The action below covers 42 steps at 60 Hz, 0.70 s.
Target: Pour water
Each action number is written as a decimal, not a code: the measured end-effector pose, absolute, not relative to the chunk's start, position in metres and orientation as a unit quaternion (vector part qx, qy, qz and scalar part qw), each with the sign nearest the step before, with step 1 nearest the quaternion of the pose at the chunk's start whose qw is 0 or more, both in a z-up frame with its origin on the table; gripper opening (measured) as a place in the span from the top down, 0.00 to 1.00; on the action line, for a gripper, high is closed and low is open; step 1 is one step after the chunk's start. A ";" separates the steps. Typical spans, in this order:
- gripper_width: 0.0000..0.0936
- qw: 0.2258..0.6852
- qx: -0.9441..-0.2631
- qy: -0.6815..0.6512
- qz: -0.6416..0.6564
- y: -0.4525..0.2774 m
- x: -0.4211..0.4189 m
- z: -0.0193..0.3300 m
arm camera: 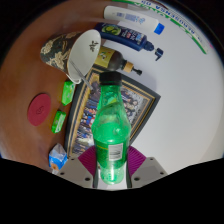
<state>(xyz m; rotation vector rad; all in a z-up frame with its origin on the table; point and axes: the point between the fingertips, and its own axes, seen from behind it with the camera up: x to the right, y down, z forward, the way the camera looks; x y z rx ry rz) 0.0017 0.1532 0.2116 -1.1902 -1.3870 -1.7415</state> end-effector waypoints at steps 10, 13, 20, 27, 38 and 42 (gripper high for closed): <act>0.60 0.287 -0.431 -0.539 -0.664 0.161 -0.002 0.205; 0.60 0.286 -0.426 -0.544 -0.663 0.163 -0.005 0.204; 0.60 0.297 -0.429 -0.545 -0.656 0.166 -0.010 0.203; 0.60 0.315 -0.444 -0.539 -0.643 0.170 -0.010 0.203; 0.60 0.440 -0.590 -0.436 -0.518 0.166 -0.009 0.213; 0.60 0.484 -0.642 -0.389 -0.450 0.164 -0.010 0.221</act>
